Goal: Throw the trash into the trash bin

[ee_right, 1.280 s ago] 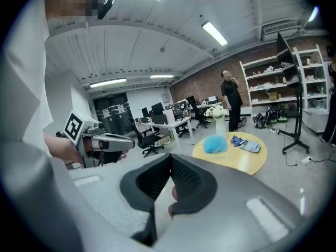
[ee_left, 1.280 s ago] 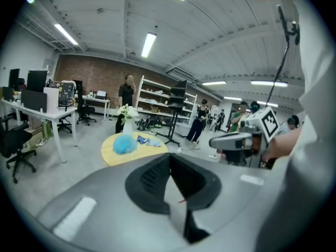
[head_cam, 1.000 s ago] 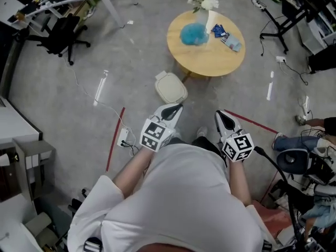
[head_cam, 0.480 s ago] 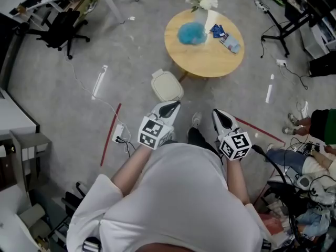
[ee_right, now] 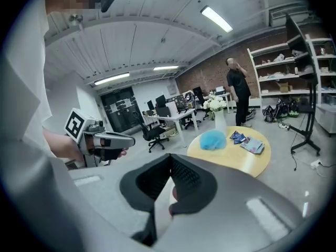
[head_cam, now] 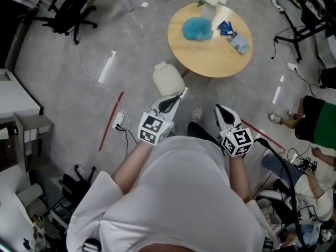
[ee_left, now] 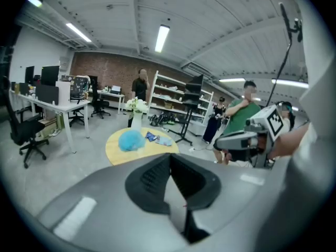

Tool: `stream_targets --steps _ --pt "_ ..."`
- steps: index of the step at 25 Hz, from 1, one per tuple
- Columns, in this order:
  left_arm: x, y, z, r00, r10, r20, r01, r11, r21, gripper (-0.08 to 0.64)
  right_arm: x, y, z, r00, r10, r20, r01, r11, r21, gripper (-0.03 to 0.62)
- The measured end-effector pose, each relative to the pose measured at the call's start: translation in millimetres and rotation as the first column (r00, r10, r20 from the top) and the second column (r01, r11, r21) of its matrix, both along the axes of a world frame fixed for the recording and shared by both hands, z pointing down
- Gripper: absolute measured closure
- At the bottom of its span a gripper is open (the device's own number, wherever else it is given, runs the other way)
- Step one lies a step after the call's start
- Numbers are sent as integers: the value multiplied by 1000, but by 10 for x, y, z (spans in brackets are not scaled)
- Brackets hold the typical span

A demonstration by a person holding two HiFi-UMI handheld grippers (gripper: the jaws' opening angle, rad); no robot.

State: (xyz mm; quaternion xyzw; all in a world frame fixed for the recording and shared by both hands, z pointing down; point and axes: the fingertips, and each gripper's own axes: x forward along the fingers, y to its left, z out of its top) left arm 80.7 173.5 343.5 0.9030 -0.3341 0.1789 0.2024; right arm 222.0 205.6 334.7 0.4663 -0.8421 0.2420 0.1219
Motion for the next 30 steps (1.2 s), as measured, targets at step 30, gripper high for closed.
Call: stream_targets --steps 30 --pt "-261 -341 1241 969 -189 162 222 949 -223 555 -32 -515 909 984 -177 -20 172 972 -161 592"
